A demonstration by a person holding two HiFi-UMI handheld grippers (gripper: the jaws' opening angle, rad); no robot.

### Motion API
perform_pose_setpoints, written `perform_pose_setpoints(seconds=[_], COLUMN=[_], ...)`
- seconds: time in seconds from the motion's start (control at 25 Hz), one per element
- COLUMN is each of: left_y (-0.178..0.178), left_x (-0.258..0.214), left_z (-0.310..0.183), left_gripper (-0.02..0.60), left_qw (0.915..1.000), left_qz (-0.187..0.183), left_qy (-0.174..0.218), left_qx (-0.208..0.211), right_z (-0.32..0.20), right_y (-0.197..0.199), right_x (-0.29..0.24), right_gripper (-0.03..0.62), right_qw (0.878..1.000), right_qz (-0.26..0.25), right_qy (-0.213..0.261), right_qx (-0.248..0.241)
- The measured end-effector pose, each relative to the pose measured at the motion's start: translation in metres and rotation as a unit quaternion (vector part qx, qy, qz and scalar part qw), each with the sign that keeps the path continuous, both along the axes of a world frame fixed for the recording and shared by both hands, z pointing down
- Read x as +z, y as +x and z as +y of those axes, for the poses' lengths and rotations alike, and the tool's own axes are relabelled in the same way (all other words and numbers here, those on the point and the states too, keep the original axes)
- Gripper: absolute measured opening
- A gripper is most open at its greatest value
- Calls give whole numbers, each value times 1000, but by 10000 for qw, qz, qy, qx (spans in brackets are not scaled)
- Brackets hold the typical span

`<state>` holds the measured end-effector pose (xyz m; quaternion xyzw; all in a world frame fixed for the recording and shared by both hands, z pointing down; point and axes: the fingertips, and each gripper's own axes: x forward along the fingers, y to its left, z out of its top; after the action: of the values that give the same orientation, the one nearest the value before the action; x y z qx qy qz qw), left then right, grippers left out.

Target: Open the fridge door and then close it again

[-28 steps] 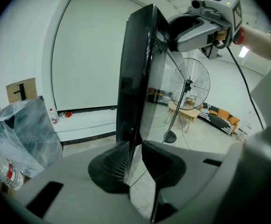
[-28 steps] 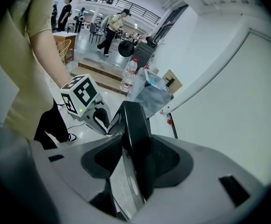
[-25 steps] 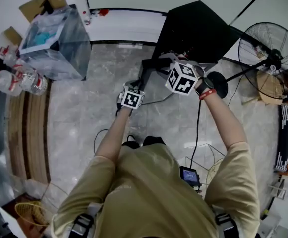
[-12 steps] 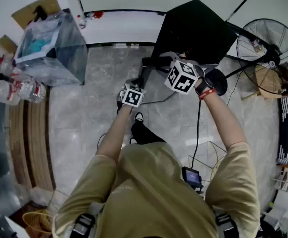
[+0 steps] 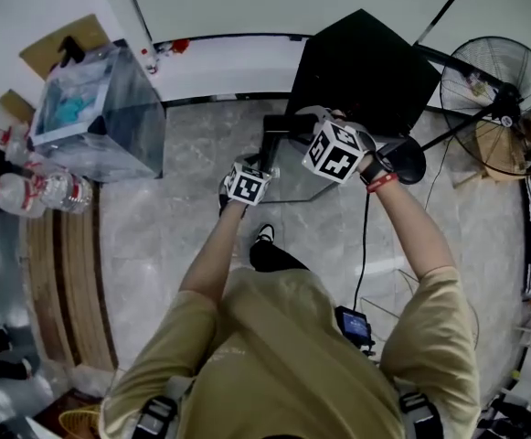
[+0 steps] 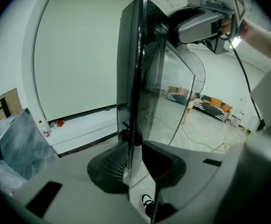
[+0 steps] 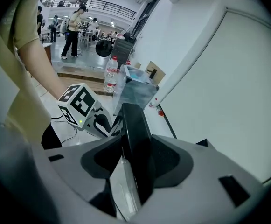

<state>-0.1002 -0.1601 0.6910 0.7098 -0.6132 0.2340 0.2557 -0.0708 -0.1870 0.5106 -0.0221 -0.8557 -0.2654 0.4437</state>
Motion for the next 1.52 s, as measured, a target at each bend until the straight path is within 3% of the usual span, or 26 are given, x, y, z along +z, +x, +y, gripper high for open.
perform_pose_setpoints(seconds=[0.72,1.24,1.52], left_y=[-30,-44,-48], left_x=[-2,-1,-1], left_z=[-67,-103,-118], left_gripper=[98,104,104], left_qw=[9987,9964,9926], left_qz=[9,198,257], left_qy=[-137,16,-111], left_qx=[498,827,1181], right_z=[-61,-91,-106], right_y=[-28,-40,-45], right_x=[2,4,5], right_gripper=[206,207,207], right_qw=[9980,9956,9918], right_qz=[128,93,28], right_qy=[-302,59,108], right_qx=[534,932,1269])
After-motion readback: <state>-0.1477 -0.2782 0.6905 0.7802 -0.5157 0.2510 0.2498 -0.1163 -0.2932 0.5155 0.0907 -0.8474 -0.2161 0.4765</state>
